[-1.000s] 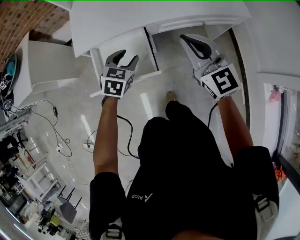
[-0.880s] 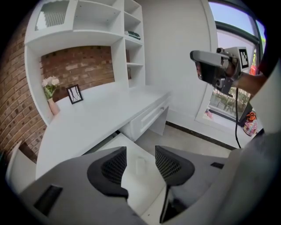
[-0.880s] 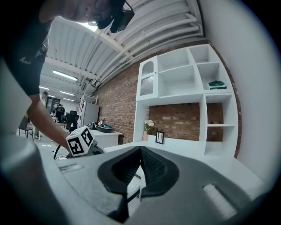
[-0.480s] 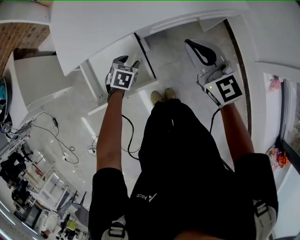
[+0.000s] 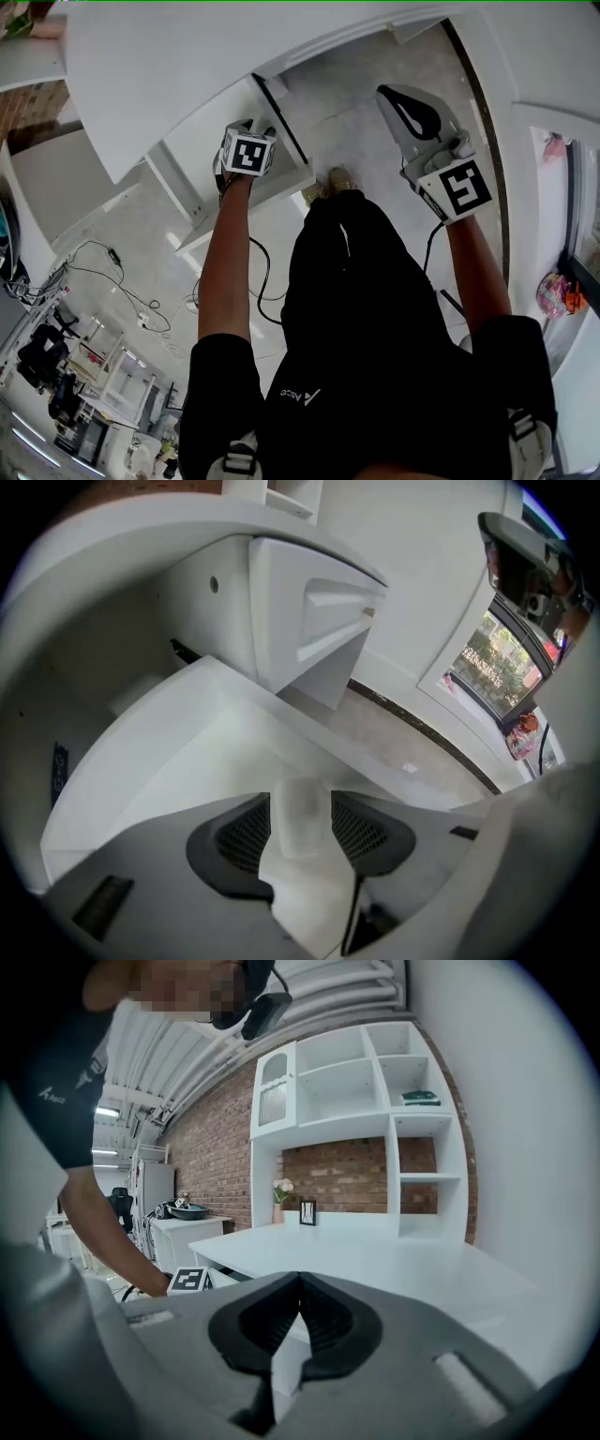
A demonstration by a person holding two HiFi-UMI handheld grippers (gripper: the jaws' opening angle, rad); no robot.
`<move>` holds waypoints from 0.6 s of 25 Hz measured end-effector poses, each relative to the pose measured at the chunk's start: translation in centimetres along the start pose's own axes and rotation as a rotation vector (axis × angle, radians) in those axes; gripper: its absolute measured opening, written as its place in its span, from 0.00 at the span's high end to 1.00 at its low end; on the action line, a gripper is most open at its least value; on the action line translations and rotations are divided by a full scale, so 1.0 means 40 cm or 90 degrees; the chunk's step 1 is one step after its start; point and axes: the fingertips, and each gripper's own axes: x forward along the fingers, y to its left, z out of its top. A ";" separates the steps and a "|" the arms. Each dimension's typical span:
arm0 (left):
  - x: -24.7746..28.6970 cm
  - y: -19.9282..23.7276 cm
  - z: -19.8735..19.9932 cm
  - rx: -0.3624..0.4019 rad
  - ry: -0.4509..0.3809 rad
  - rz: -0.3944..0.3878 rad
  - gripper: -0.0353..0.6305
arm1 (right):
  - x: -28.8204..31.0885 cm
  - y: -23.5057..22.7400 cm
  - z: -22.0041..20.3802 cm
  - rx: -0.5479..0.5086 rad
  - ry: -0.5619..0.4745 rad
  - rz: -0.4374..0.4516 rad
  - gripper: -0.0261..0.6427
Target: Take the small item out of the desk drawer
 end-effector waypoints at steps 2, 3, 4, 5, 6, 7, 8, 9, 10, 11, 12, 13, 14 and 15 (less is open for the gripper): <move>0.030 0.003 -0.008 0.000 0.009 -0.001 0.65 | 0.004 -0.013 -0.016 0.001 0.007 -0.003 0.96; 0.041 0.003 -0.011 -0.001 0.013 -0.003 0.65 | 0.006 -0.018 -0.024 0.002 0.010 -0.004 0.96; 0.051 0.003 -0.015 -0.002 0.017 -0.005 0.65 | 0.008 -0.021 -0.032 0.004 0.014 -0.005 0.96; 0.060 0.003 -0.020 -0.003 0.021 -0.008 0.65 | 0.012 -0.023 -0.039 0.006 0.017 -0.005 0.96; 0.068 0.004 -0.024 -0.004 0.025 -0.011 0.65 | 0.015 -0.025 -0.047 0.008 0.022 -0.006 0.96; 0.074 0.004 -0.027 -0.004 0.029 -0.012 0.65 | 0.018 -0.027 -0.054 0.010 0.026 -0.006 0.96; 0.080 0.005 -0.028 -0.005 0.030 -0.013 0.65 | 0.019 -0.029 -0.060 0.013 0.031 -0.008 0.96; 0.084 0.004 -0.026 -0.006 0.028 -0.013 0.65 | 0.020 -0.030 -0.065 0.017 0.034 -0.009 0.96; 0.088 0.002 -0.024 -0.007 0.026 -0.015 0.65 | 0.021 -0.030 -0.067 0.021 0.036 -0.010 0.96; 0.092 0.001 -0.024 -0.009 0.025 -0.016 0.65 | 0.022 -0.028 -0.068 0.023 0.037 -0.009 0.96; 0.096 0.002 -0.026 -0.010 0.026 -0.015 0.65 | 0.023 -0.027 -0.070 0.024 0.038 -0.009 0.96; 0.099 0.004 -0.028 -0.010 0.025 -0.013 0.67 | 0.024 -0.026 -0.071 0.026 0.040 -0.008 0.96; 0.101 0.006 -0.028 -0.010 0.023 -0.011 0.68 | 0.023 -0.025 -0.071 0.028 0.043 -0.007 0.96; 0.100 0.004 -0.027 -0.010 0.022 -0.011 0.68 | 0.022 -0.024 -0.070 0.030 0.045 -0.006 0.96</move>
